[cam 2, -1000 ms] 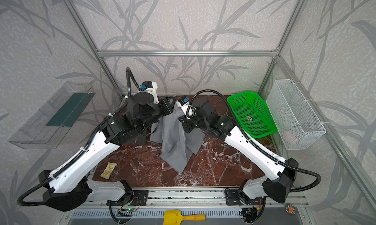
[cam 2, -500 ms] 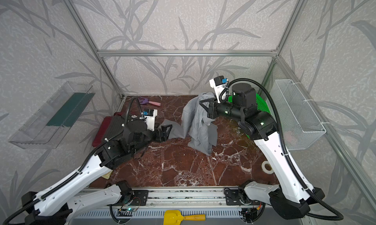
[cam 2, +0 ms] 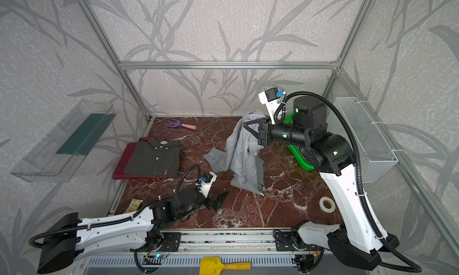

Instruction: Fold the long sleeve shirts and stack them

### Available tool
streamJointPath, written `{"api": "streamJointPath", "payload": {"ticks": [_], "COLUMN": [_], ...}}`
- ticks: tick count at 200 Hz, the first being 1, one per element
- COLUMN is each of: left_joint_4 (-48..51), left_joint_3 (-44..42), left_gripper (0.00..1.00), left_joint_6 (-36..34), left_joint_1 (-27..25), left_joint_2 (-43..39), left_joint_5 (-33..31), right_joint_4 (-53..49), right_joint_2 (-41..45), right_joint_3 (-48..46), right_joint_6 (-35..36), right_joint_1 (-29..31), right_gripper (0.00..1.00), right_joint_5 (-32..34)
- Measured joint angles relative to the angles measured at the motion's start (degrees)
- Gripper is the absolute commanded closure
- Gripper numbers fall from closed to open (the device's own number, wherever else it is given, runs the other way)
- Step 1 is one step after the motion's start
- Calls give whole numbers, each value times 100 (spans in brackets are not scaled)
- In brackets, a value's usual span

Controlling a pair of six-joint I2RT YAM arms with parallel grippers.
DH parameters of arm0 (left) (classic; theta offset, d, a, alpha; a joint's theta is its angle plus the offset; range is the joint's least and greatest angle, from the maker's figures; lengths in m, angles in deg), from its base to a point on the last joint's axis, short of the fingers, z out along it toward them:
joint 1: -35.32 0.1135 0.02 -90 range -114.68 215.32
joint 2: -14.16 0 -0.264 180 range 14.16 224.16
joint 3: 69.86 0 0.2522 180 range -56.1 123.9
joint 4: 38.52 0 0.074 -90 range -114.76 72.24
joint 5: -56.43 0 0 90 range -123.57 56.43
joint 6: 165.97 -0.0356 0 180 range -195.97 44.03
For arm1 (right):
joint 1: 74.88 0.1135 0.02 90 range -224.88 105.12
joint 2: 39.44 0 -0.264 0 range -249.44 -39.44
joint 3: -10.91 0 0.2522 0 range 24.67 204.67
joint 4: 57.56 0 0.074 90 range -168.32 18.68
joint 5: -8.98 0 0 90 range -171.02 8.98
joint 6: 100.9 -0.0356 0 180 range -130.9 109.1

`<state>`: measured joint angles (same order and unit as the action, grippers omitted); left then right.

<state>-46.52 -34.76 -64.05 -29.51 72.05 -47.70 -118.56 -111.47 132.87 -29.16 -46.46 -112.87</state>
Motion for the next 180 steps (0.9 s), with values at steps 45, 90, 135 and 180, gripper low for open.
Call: {"api": "streamJointPath", "payload": {"ticks": [45,90,135,180], "left_joint_4": [-1801,-2629,-2472,-2437], "left_joint_3": [-11,-219,-651,-656], "left_gripper": [8,8,8,10], "left_joint_6": [-1303,-1742,-1665,-1700], "left_joint_1": [-48,-28,-44,-83], "left_joint_2": [1276,1123,-87,105], "left_joint_5": [-863,-1423,-1495,-1342], "right_joint_4": [-208,-614,-828,-903], "right_joint_2": [-35,-79,-76,-83], "right_joint_3": [219,629,804,841], "right_joint_6": [2,173,319,341], "right_joint_1": [2,0,0,0], "right_gripper": [100,100,100,100], "right_joint_5": [-306,-380,-424,-518]}}
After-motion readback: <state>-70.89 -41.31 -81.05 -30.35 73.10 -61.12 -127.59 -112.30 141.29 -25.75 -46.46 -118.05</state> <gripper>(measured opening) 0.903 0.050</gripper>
